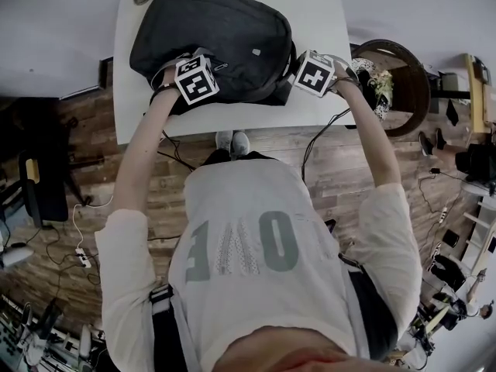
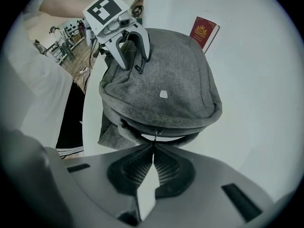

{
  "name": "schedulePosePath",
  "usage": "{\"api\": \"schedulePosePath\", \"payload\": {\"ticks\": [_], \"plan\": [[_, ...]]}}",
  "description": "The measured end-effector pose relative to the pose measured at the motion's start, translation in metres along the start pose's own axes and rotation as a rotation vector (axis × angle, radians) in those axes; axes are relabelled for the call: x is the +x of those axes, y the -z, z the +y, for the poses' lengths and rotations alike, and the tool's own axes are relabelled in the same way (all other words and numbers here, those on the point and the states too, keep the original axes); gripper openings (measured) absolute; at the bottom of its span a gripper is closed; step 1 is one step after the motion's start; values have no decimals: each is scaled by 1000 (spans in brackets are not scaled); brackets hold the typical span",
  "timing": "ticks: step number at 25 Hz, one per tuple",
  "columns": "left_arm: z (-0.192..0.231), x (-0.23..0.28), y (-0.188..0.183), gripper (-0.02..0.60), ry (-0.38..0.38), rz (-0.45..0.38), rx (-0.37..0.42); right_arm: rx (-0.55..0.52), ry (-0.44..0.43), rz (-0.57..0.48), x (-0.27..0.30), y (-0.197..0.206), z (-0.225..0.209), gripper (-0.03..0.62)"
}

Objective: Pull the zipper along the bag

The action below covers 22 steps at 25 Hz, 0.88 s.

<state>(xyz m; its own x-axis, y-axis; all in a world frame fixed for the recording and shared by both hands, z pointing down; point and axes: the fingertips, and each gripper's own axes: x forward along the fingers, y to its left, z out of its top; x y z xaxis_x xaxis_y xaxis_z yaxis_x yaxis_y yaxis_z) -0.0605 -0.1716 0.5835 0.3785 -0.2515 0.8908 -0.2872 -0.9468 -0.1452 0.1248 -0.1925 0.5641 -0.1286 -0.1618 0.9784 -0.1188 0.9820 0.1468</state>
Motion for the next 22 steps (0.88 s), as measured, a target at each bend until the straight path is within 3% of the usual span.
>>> {"api": "schedulePosePath", "payload": {"ticks": [7, 12, 15, 22], "plan": [[1, -2, -1, 238, -22, -7, -10, 11, -18, -20, -5, -6, 20, 31], [0, -2, -3, 238, -26, -17, -18, 83, -80, -17, -2, -1, 39, 31], [1, -2, -1, 238, -29, -18, -20, 66, -58, -37, -6, -9, 38, 31], [2, -3, -4, 238, -44, -30, -28, 112, -124, -58, -10, -14, 59, 32]]}}
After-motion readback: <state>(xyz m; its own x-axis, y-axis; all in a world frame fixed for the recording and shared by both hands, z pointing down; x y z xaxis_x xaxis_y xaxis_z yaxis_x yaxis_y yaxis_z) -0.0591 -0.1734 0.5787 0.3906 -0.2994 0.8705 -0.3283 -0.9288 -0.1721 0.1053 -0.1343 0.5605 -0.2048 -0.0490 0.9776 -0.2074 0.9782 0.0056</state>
